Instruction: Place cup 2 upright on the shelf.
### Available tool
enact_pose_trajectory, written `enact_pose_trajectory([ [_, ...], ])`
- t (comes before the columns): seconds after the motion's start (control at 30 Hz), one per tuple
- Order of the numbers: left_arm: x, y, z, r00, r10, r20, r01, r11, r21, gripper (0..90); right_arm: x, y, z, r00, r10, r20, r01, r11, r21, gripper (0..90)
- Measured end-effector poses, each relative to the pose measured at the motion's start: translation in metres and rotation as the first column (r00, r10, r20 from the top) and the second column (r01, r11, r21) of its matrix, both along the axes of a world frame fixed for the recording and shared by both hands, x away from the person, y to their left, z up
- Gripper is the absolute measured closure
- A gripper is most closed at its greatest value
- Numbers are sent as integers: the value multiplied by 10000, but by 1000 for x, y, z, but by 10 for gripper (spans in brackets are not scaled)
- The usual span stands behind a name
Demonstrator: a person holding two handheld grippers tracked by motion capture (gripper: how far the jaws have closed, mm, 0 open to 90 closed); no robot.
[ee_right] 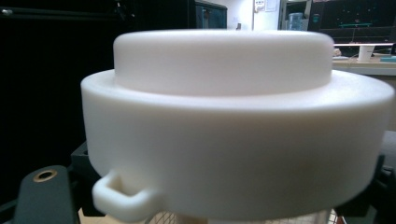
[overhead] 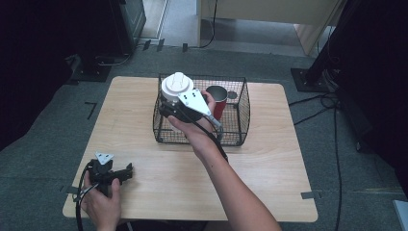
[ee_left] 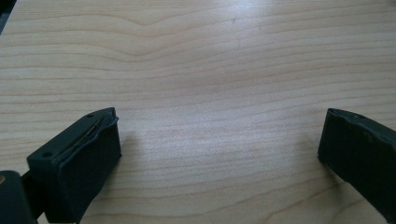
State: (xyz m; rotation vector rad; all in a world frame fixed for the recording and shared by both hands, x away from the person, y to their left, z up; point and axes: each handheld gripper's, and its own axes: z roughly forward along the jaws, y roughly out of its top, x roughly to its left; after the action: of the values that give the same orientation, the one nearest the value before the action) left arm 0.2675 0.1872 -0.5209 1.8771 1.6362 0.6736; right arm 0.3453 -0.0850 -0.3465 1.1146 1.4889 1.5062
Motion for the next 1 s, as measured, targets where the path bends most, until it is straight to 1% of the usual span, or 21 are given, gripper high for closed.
enact_pose_trajectory([
  [0.1, 0, 0, 0, 10000, 1, 1, -1, 10000, -9, 0, 10, 0, -4, 9999, -132, -62, 132, 9999, 78, 157],
  [0.23, 0, 0, 0, 10000, -9, -6, 9, 10000, 10, 0, 24, 1, -12, 9995, -297, -112, 296, 9995, -81, 157],
  [0.27, 0, 0, 0, 10000, -9, -6, 9, 10000, 10, 0, 24, 1, -12, 9995, -297, -112, 296, 9995, -81, 157],
  [0.3, 0, 0, 0, 10000, -10, -4, 10, 10000, 16, 0, 31, 1, -16, 9992, -381, -157, 379, 9992, -134, 157],
  [0.33, 0, 0, 0, 10000, -8, -3, 8, 10000, 13, 0, 35, 1, -18, 9989, -431, -179, 428, 9989, -177, 157],
  [0.4, 0, 0, 0, 10000, -9, -6, 9, 10000, 16, 0, 41, 2, -23, 9985, -503, -223, 498, 9985, -210, 157],
  [0.43, 0, 0, 0, 10000, -9, -6, 9, 10000, 16, 0, 41, 2, -23, 9985, -503, -223, 498, 9985, -210, 157],
  [0.5, 0, 0, 0, 10000, -19, -5, 19, 10000, 22, 0, 49, 3, -31, 9976, -584, -381, 581, 9983, -97, 156],
  [0.57, 0, 0, 0, 10000, -10, -3, 10, 10000, 15, 0, 54, 5, -36, 9967, -737, -342, 731, 9971, -195, 156],
  [0.63, 0, 0, 0, 10000, -2, 13, 2, 10000, 1, 0, 58, 6, -42, 9973, -634, -367, 628, 9979, -183, 157],
  [0.67, 0, 0, 0, 10000, -2, 13, 2, 10000, 1, 0, 58, 6, -42, 9973, -634, -367, 628, 9979, -183, 157],
  [0.77, 0, 0, 0, 10000, 6, 11, -6, 10000, -14, 0, 66, 8, -51, 9962, -685, -530, 677, 9976, -174, 156],
  [0.9, 0, 0, 0, 10000, -18, -15, 18, 10000, 21, 0, 76, 5, -58, 9963, -669, -538, 664, 9977, -102, 156],
  [0.93, 0, 0, 0, 10000, -18, -15, 18, 10000, 21, 0, 76, 5, -58, 9963, -669, -538, 664, 9977, -102, 156],
  [1.0, 0, 0, 0, 10000, -16, -18, 16, 10000, 16, 0, 83, 4, -64, 9961, -682, -568, 667, 9974, -278, 157],
])
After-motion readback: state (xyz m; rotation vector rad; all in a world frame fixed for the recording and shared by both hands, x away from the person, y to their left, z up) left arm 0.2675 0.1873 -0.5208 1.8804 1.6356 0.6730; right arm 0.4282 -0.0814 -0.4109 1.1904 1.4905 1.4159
